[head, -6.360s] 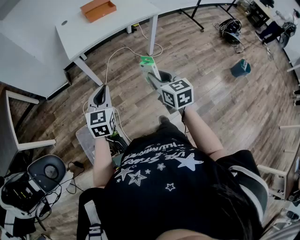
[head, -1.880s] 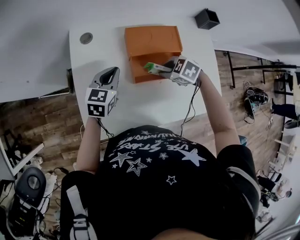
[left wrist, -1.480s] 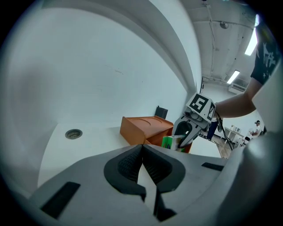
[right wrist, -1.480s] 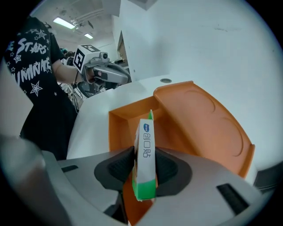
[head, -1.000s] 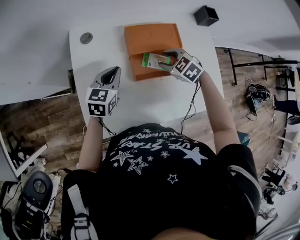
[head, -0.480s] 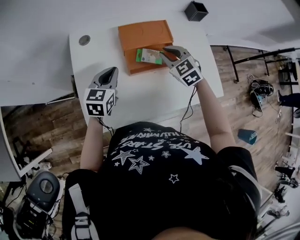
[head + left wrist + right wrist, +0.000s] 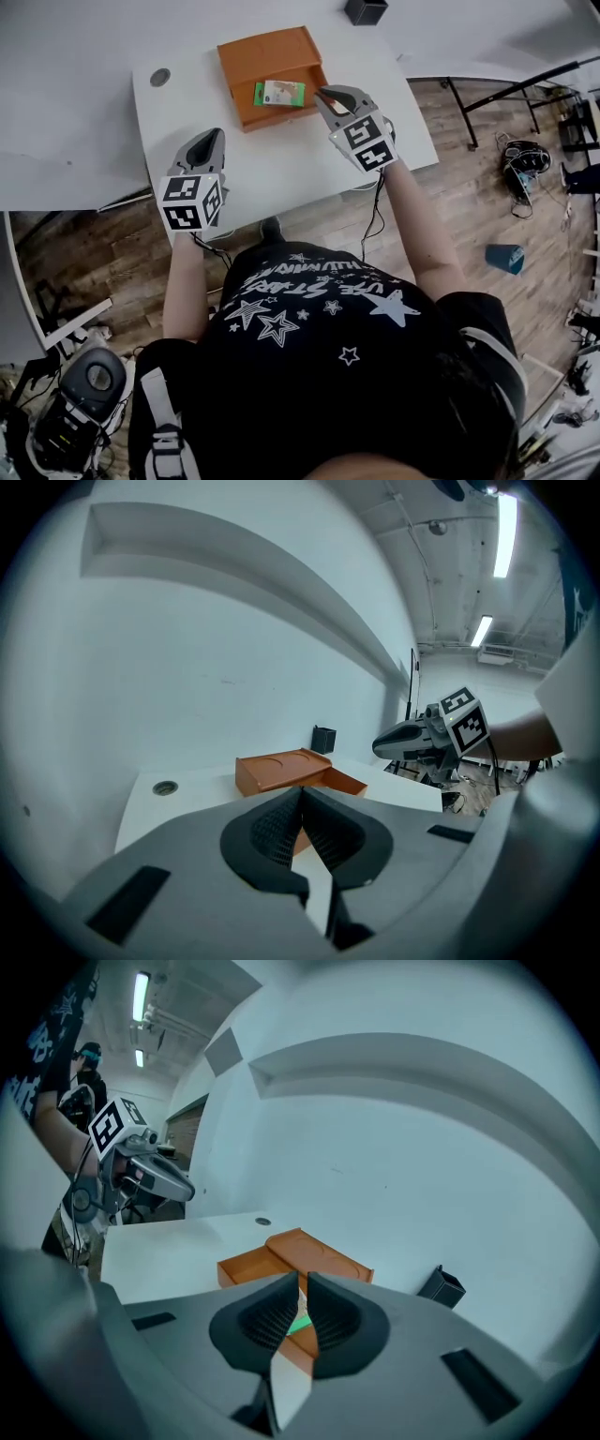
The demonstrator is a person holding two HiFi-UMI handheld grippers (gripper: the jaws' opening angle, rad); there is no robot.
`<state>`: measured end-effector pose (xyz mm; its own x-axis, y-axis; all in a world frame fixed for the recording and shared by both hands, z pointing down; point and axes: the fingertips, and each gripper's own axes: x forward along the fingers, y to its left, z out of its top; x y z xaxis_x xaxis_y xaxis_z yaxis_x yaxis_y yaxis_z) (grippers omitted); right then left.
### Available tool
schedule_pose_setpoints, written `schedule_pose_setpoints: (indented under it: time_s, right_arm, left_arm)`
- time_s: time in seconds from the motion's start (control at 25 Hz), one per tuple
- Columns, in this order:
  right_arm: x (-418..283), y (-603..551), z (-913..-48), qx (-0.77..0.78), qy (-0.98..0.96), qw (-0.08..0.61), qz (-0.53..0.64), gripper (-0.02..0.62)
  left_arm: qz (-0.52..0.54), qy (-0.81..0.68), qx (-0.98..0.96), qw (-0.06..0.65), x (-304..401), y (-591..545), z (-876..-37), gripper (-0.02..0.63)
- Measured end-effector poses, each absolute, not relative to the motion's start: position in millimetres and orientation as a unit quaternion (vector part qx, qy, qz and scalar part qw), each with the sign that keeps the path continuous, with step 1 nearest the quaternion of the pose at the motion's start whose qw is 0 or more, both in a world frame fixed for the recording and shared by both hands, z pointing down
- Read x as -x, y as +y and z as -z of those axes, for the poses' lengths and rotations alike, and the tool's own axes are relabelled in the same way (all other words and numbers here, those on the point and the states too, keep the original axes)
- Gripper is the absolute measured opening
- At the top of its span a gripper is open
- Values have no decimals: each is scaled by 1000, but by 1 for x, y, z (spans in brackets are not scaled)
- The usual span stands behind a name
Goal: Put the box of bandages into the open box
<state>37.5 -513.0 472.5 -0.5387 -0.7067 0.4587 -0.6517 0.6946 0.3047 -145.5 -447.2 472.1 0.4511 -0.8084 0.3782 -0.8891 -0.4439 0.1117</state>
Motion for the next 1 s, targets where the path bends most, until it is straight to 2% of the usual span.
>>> schedule_pose_setpoints:
  time_s: [0.6,1.0]
  right_arm:
    - [-102,-398,-459,-401,-883,244,5,58]
    - [-125,-340,-458,-435,-878,198,-32,55]
  left_arm:
    - [-134,-501,-845,133,71,-341,-452,20]
    - [-143,-495,-848,124,48,-282,-451,20]
